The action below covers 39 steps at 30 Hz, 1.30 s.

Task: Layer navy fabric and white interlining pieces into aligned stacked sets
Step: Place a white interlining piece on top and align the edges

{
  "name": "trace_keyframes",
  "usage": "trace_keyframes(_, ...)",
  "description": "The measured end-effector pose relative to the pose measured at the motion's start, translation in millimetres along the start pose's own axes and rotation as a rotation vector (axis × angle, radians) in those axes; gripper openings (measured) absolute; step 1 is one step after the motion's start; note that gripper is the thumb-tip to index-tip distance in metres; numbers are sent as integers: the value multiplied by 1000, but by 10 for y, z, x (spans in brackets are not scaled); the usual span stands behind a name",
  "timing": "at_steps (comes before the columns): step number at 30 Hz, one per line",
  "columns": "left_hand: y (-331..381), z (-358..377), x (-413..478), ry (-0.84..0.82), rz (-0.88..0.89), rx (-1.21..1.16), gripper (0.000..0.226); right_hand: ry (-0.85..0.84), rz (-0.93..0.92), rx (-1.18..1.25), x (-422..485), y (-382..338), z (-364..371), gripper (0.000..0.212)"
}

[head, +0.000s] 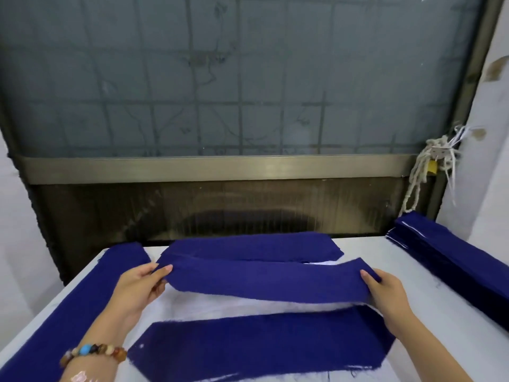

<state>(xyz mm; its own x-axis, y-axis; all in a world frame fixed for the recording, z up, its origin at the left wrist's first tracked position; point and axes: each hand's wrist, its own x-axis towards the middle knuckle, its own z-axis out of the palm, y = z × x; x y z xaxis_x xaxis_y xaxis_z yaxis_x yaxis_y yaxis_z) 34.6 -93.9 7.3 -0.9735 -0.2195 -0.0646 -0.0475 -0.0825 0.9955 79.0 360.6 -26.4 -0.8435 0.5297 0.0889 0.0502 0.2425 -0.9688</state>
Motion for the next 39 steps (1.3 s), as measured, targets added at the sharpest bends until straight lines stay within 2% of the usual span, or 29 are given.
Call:
trace_keyframes(4, -173, -131, -327, -10, -121, -22, 5, -34, 1, -23, -291, 77, -206, 22)
trace_keyframes(8, -304, -209, -523, 43, -135, 95, 10, -5, -125, -192, -466, 126, -227, 20)
trace_keyframes(11, -372, -239, -625, 82, 19, 324, 13, 0, -228, -316, -575, 168, -200, 17)
trace_keyframes(14, -415, -216, -712, 92, 236, 607, 9, 8, -237, -379, -610, 178, -200, 16)
trace_keyframes(17, -459, -181, -746, 130, 359, 745, 7, 42, -228, -359, -618, 178, -194, 12)
trace_keyframes(22, -469, -210, -728, 135, 385, 797, 13, 53, -218, -378, -612, 180, -171, 14)
trace_keyframes(26, -414, -275, -731, 77, 311, 714, 20, 67, -223, -402, -589, 208, -196, 18)
trace_keyframes(29, -383, -301, -746, 24, 282, 642, 16, 65, -220, -399, -584, 206, -197, 16)
trace_keyframes(33, -397, -275, -772, 7, 302, 699, 9, 45, -194, -394, -602, 197, -185, 7)
trace_keyframes(39, -428, -254, -770, 25, 320, 786, 14, 13, -172, -358, -620, 193, -183, 21)
